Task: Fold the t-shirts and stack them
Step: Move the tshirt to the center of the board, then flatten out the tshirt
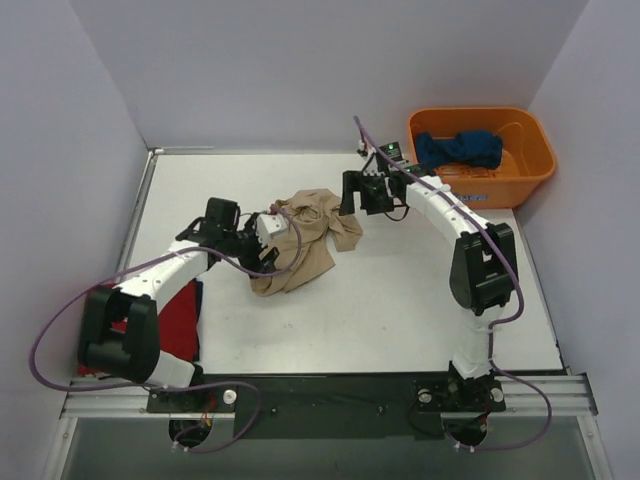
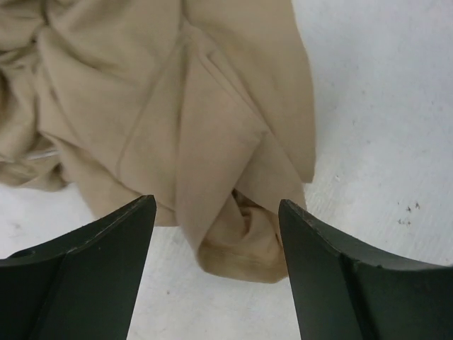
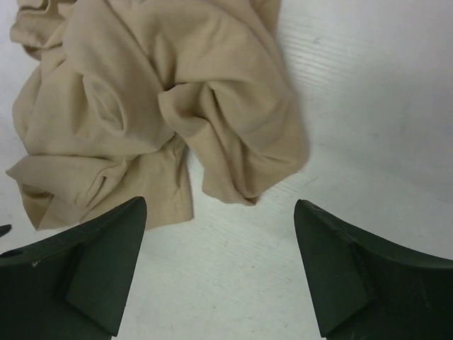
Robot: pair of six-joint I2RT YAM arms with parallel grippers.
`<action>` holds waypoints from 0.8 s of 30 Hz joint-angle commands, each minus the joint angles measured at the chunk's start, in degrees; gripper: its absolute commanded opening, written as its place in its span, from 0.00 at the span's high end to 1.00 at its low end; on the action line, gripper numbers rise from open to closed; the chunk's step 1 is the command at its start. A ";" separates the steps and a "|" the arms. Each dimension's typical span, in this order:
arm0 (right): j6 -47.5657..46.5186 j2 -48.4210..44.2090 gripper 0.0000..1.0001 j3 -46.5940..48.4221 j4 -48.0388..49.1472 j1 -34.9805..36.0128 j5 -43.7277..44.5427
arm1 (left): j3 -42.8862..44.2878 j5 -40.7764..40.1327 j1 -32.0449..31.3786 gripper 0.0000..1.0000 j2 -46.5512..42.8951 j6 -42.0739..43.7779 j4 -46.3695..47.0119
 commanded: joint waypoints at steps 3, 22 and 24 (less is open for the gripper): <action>-2.71 6.36 0.21 2.96 -4.69 4.81 4.00 | -2.38 -1.81 -2.11 0.18 5.73 7.75 -0.65; -1.22 -15.47 1.00 5.52 -10.93 1.75 4.97 | 9.98 -7.20 6.58 1.00 -11.18 -9.90 -6.96; -1.31 -23.98 1.00 5.43 -11.19 -0.27 3.92 | 12.98 -8.84 8.26 1.00 -16.98 -11.14 -10.83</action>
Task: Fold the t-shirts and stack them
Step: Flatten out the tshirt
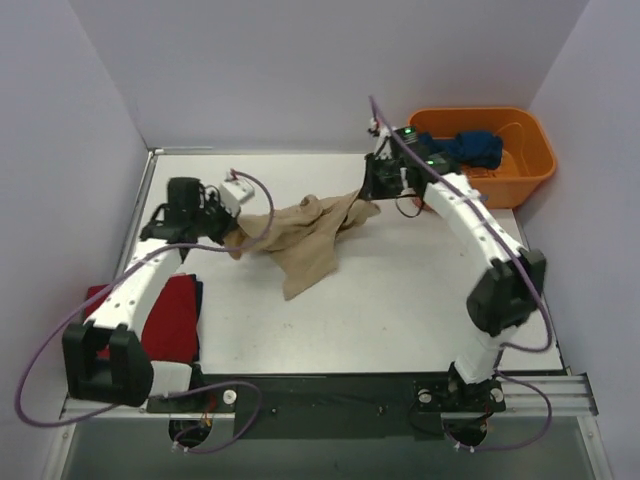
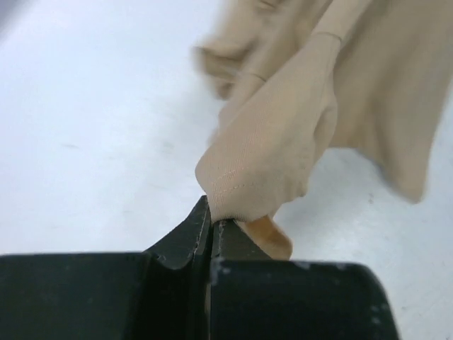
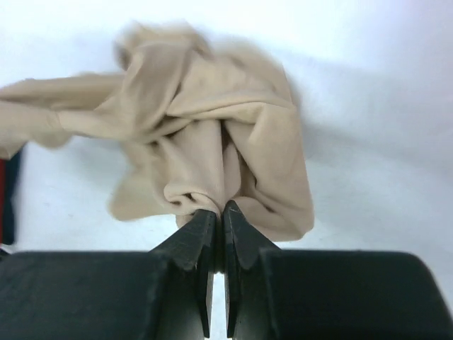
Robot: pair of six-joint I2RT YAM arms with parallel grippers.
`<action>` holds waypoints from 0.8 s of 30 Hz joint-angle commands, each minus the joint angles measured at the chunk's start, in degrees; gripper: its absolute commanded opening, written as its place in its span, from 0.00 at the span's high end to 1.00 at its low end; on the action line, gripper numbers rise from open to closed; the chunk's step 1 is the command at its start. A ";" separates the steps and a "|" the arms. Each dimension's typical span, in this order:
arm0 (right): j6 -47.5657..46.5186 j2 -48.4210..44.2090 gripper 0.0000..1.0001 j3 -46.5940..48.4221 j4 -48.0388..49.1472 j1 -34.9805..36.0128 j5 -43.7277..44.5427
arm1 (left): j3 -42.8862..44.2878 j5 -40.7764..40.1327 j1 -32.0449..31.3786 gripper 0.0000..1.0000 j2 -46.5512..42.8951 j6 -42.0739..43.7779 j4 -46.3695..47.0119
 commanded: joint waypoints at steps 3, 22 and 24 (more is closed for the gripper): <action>-2.38 -26.19 1.00 1.60 -3.02 -6.04 -2.03 | 13.64 -0.64 4.24 1.00 -20.63 -7.63 -11.20; -3.18 -22.35 1.00 2.76 -3.81 -1.39 -14.26 | 38.61 -0.83 6.88 1.00 -23.37 -29.26 -5.33; -3.09 -20.94 1.00 1.35 -3.81 -0.51 -12.33 | 39.32 0.32 6.96 1.00 -23.19 -30.41 -3.31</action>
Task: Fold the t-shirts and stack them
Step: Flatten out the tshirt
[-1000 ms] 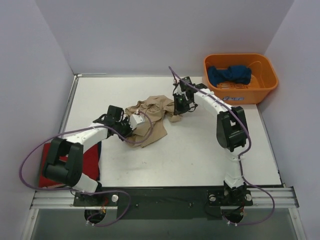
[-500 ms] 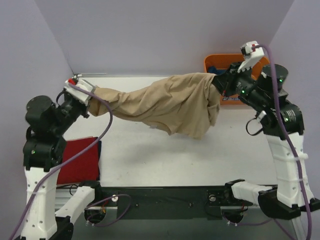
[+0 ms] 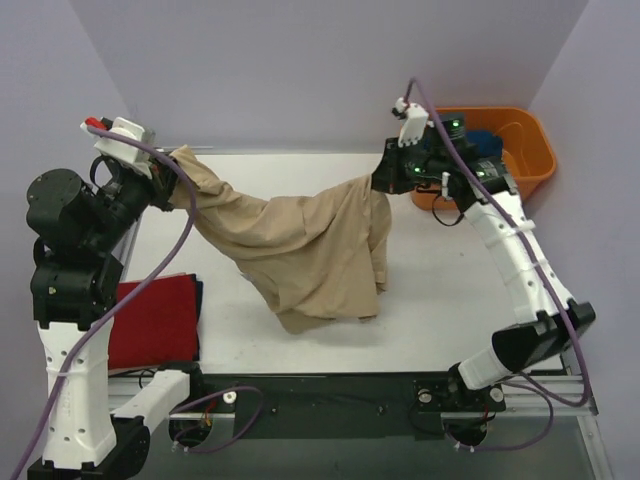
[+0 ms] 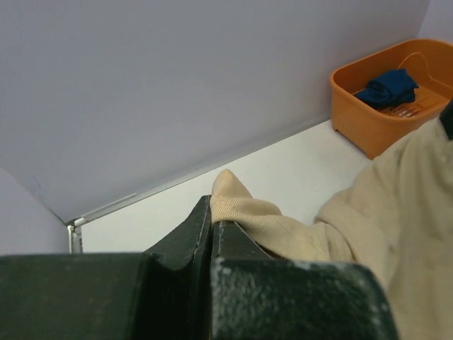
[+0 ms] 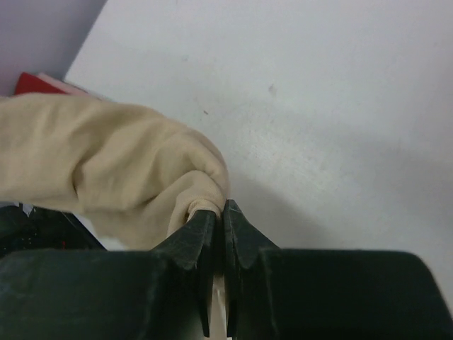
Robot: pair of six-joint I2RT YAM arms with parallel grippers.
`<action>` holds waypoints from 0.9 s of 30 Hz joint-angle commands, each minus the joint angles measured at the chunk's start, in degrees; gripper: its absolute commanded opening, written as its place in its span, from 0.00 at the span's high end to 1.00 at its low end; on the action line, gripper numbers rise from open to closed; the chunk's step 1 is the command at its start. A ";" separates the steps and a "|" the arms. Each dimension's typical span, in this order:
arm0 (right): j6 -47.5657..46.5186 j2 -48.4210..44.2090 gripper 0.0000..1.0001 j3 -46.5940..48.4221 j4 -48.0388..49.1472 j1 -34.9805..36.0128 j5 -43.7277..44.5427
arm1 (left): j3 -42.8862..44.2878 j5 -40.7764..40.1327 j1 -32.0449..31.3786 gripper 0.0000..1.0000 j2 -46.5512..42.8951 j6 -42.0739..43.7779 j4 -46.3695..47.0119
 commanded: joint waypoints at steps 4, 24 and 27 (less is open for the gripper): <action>-0.09 3.61 1.00 0.33 -0.77 2.36 4.81 | 3.76 3.13 0.49 1.00 1.86 -8.19 7.01; 0.08 41.40 0.00 35.24 14.79 1.92 6.67 | -28.15 34.08 -15.87 0.09 5.98 -3.10 11.51; -0.44 40.45 0.00 32.96 10.32 1.92 9.03 | -27.44 34.17 -11.65 0.09 6.79 -2.48 10.88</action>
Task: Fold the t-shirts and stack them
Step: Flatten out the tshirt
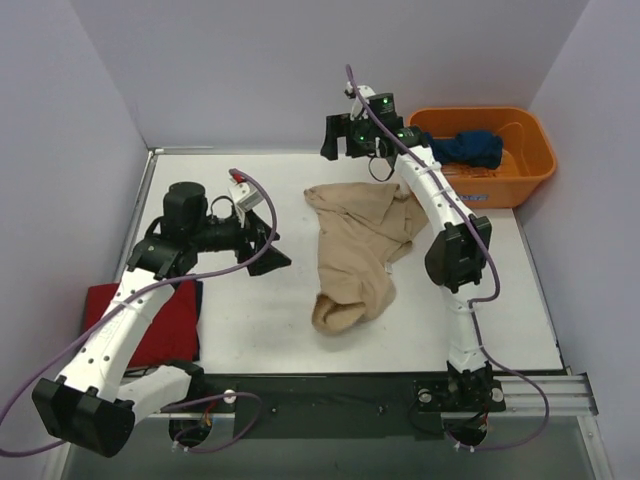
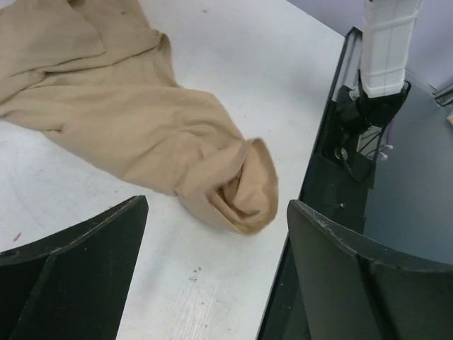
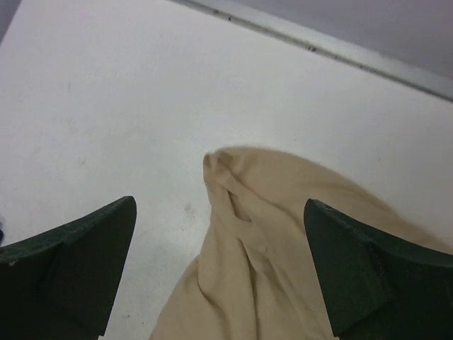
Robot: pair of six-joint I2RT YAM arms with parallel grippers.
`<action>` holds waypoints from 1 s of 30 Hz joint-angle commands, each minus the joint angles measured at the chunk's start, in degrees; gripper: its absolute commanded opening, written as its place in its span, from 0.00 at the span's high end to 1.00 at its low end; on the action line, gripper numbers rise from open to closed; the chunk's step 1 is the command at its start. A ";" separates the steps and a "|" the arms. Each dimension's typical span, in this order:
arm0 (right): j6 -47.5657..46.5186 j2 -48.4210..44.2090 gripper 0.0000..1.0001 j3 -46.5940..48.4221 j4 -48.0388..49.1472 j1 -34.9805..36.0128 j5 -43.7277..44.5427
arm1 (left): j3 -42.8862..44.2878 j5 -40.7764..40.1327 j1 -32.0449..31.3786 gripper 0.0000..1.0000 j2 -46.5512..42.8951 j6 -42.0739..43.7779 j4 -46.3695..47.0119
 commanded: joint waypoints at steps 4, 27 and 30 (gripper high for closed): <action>-0.28 -13.51 0.00 -8.56 -9.87 0.32 6.63 | -3.43 -5.51 9.91 0.09 -2.51 -1.05 10.70; 23.11 -30.78 0.65 -75.11 -2.51 5.16 13.52 | -19.81 -20.84 11.07 0.12 -16.14 -5.45 17.92; 20.30 -31.74 0.96 -69.26 -3.82 5.51 8.77 | -19.63 -21.36 11.15 0.13 -16.93 -4.75 16.96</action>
